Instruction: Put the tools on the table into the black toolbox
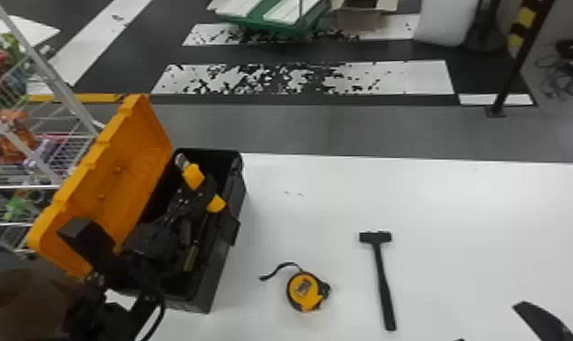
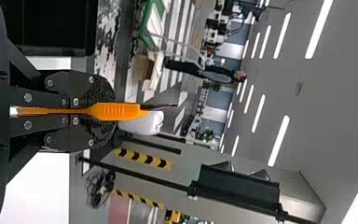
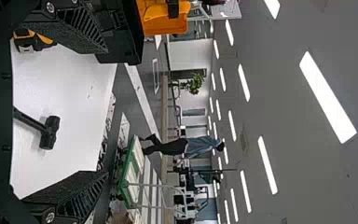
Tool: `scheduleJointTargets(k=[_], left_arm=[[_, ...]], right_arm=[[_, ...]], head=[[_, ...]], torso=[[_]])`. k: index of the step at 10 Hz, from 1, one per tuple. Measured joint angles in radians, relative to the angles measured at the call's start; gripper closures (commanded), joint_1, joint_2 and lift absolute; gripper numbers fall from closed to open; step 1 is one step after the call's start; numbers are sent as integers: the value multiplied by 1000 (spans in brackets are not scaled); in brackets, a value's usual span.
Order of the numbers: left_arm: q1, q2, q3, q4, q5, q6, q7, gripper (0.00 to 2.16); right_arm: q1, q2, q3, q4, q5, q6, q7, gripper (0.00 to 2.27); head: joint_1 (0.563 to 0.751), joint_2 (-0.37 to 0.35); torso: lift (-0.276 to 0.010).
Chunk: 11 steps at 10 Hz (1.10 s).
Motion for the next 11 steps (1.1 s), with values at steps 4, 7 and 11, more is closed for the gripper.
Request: scheduleJointTargets(k=[4, 7, 11], left_arm=[[-52, -14, -24, 194, -141, -224, 80, 2138], [-86, -14, -31, 288, -200, -295, 132, 350], [-65, -11, -11, 269, -193, -305, 162, 53]], right_arm=[[0, 0, -11, 8, -9, -12, 16, 97], [3, 0, -11, 7, -12, -17, 21, 100], [3, 0, -11, 5, -14, -17, 23, 107]], head=[[695, 234], [695, 254], [695, 285]], torso=[[-39], [-39], [-39]])
